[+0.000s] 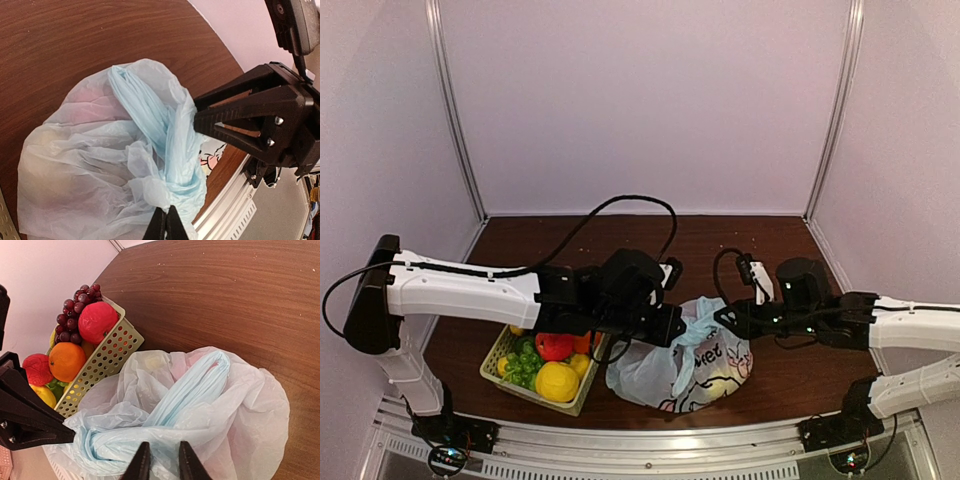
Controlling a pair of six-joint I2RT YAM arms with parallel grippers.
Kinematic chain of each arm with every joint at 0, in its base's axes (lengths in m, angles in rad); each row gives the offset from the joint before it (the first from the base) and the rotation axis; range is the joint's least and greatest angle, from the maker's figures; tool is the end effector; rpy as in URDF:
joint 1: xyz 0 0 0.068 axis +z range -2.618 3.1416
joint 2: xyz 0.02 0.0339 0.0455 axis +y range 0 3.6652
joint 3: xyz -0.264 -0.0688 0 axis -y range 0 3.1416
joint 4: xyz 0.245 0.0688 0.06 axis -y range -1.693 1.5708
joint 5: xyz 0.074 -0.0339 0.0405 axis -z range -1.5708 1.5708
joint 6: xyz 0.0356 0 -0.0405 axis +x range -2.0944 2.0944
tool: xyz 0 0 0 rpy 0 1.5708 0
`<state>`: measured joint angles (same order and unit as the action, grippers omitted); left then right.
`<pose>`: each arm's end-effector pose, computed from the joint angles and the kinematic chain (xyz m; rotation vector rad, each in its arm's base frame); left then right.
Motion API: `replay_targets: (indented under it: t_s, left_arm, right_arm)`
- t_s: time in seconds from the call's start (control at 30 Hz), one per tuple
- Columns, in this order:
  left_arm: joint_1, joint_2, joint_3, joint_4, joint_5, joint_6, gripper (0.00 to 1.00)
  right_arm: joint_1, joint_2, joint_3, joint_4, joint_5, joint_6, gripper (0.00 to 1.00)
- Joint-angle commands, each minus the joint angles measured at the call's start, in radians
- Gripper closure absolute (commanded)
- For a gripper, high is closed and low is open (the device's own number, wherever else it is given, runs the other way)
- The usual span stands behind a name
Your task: Untie the knot of the plastic bag and take out the fruit
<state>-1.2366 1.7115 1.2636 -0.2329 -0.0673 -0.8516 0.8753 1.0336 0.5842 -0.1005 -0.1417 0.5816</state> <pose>0.1298 -0.3666 0.2539 0.4329 2.4277 -0.9748 0.1402 0.1758 0.2308 -0.4241 2.2468 0.9726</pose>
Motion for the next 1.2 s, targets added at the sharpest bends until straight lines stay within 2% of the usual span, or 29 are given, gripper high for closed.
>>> replay_targets:
  t_s: [0.0, 0.07, 0.1, 0.23, 0.4, 0.53, 0.73, 0.93, 1.17]
  left_arm:
    - [0.008, -0.028, -0.015, 0.024, -0.006, -0.001, 1.0]
    - [0.008, -0.029, -0.015, 0.024, -0.008, -0.004, 1.0]
    - [0.008, -0.029, -0.016, 0.022, -0.009, -0.003, 1.0]
    - [0.007, -0.029, -0.015, 0.02, -0.012, -0.005, 1.0]
    - [0.009, -0.048, -0.015, 0.004, -0.041, 0.0, 1.0]
    - [0.017, -0.082, -0.03, 0.003, -0.055, 0.004, 1.0]
    - [0.029, -0.115, -0.103, 0.032, -0.06, -0.029, 1.0]
    - [0.029, -0.123, -0.145, 0.06, -0.047, -0.052, 1.0]
    - [0.029, -0.122, -0.139, 0.06, -0.045, -0.052, 1.0]
  right_arm:
    - [0.007, -0.015, -0.031, 0.013, 0.006, 0.015, 0.88]
    - [0.007, -0.021, -0.036, 0.013, 0.016, 0.021, 0.99]
    - [0.006, -0.025, -0.038, 0.012, 0.019, 0.023, 1.0]
    - [0.006, -0.037, -0.037, -0.003, 0.046, 0.028, 1.0]
    - [0.005, -0.056, 0.035, -0.175, 0.244, 0.066, 1.0]
    - [0.003, -0.094, 0.056, -0.226, 0.312, 0.072, 1.0]
    - [-0.002, -0.118, -0.012, -0.236, 0.345, 0.12, 1.0]
    - [-0.002, -0.159, -0.112, -0.164, 0.29, 0.171, 1.0]
    - [-0.002, -0.211, -0.082, -0.199, 0.292, 0.118, 1.0]
